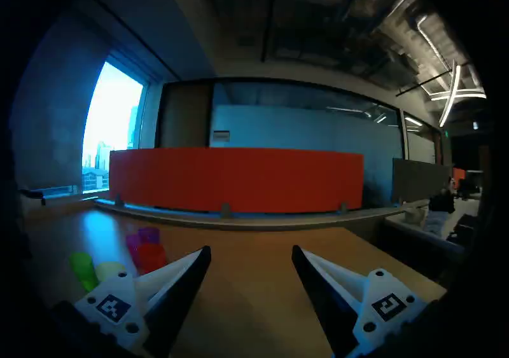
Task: Pour water
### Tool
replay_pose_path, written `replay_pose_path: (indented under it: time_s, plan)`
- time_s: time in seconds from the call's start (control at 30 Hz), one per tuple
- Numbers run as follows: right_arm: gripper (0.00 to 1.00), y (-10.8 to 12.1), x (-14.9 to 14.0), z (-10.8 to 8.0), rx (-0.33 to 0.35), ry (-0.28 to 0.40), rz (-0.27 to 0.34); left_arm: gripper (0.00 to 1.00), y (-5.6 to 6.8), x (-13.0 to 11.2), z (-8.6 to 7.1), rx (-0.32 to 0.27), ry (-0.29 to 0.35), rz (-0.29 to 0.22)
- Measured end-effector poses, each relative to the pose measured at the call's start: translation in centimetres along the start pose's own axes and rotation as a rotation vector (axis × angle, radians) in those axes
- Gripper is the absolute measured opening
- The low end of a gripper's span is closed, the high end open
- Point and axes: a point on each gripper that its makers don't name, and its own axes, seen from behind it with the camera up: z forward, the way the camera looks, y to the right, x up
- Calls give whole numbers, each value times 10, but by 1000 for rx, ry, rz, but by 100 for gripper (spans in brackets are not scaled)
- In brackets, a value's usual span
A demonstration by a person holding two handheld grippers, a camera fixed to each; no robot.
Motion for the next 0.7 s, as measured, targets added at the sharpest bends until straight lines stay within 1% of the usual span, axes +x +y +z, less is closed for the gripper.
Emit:
replay_pose_path:
  time_s: [0.17,0.27,0.37,0.47,0.7]
  plan:
    - [99,0,-2,3,-9,0,19,94,0,2,3,7,11,-17]
    - [99,-4,-5,4,-6,-9,24,94,2,2,6,8,16,-20]
    - [99,-5,-2,5,-9,-10,23,94,6,1,9,9,21,-28]
    - [99,-5,2,5,-13,-8,21,94,6,4,11,18,33,-35]
    - [99,-3,6,6,-31,-8,12,94,0,12,12,57,61,-12]
